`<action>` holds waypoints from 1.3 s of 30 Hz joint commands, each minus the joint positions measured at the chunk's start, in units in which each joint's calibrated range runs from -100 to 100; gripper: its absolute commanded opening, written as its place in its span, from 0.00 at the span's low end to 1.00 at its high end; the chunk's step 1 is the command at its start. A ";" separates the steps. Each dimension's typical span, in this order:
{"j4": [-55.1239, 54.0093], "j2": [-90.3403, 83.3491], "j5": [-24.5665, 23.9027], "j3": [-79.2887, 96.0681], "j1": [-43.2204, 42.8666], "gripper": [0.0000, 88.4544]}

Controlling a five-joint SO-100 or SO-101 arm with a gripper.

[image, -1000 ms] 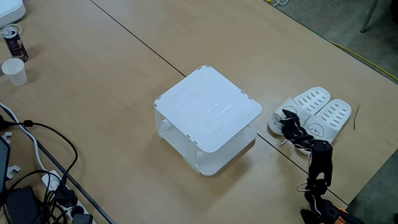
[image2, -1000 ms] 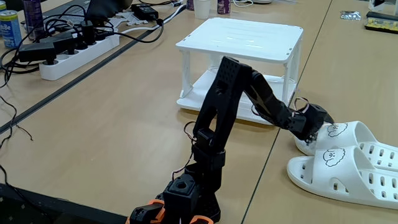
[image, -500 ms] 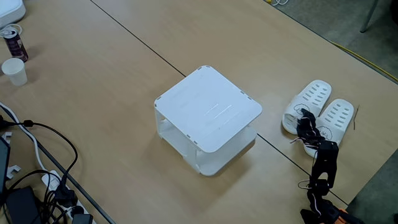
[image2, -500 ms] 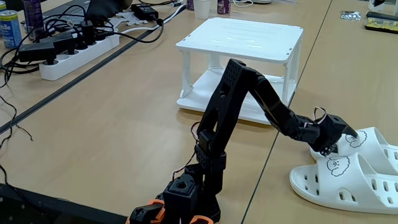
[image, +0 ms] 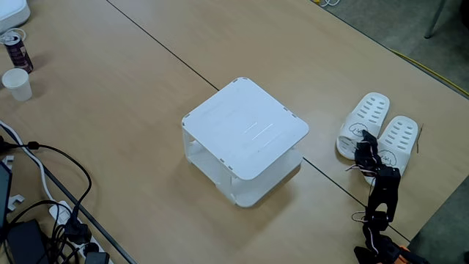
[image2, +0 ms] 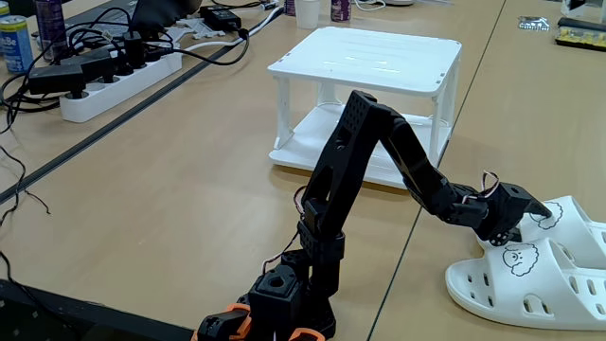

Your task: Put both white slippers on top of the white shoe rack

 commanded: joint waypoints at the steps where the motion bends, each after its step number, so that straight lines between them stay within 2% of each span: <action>1: -0.88 -1.88 0.42 -5.11 -2.55 0.18; 11: -0.79 0.05 0.42 -7.28 -4.69 0.18; 39: -0.79 2.15 0.42 -7.73 -0.33 0.18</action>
